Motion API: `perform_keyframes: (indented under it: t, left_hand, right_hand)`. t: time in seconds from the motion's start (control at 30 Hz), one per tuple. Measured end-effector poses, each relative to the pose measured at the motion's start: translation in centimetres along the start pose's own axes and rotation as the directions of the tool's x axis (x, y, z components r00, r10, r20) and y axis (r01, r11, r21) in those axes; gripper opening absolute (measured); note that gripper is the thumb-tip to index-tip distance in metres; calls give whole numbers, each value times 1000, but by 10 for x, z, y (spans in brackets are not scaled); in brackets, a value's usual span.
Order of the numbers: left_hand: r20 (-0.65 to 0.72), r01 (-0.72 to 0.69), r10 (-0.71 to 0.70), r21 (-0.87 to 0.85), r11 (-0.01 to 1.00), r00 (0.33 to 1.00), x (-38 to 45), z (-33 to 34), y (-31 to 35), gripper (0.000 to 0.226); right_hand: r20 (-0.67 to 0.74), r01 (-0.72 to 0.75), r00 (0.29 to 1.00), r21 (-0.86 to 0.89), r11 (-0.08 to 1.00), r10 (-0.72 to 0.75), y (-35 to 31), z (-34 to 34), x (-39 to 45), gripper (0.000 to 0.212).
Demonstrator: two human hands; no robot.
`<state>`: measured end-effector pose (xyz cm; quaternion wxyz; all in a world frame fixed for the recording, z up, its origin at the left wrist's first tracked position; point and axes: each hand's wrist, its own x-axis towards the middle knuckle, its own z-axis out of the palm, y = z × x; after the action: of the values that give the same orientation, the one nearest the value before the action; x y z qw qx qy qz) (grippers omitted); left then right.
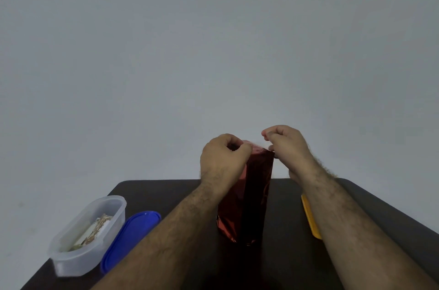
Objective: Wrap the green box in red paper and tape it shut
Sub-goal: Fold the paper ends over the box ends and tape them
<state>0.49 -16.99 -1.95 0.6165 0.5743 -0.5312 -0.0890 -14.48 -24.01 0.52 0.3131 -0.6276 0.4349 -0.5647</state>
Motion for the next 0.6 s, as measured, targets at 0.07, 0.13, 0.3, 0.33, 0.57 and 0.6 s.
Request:
perform_keyframes:
  t: [0.07, 0.13, 0.3, 0.33, 0.57, 0.6]
  left_hand:
    - [-3, 1, -1, 28, 1000, 1000, -1, -1, 1, 17]
    - [-14, -30, 31, 73, 997, 999, -3, -2, 4, 23]
    - [-22, -114, 123, 246, 963, 992, -7, -3, 12, 29]
    - [-20, -116, 125, 258, 959, 992, -6, -2, 14, 28]
    - [29, -160, 159, 320, 934, 987, -2, 5, 16, 30]
    - [47, -165, 158, 337, 927, 986, 0, 4, 16, 30]
  right_hand:
    - [-62, 12, 998, -131, 991, -20, 2, -18, -5, 21]
    - [-87, 0, 996, -328, 945, -30, 10, -42, -9, 16]
    - [-185, -278, 957, -799, 533, 223, 40, -97, -20, 23]
    - [-216, -328, 936, -819, 471, 277, 45, -105, -25, 25]
    - [-284, -594, 795, -543, 594, 536, 68, -121, -39, 19]
    - [-290, -608, 788, -506, 611, 543, 68, -119, -39, 16]
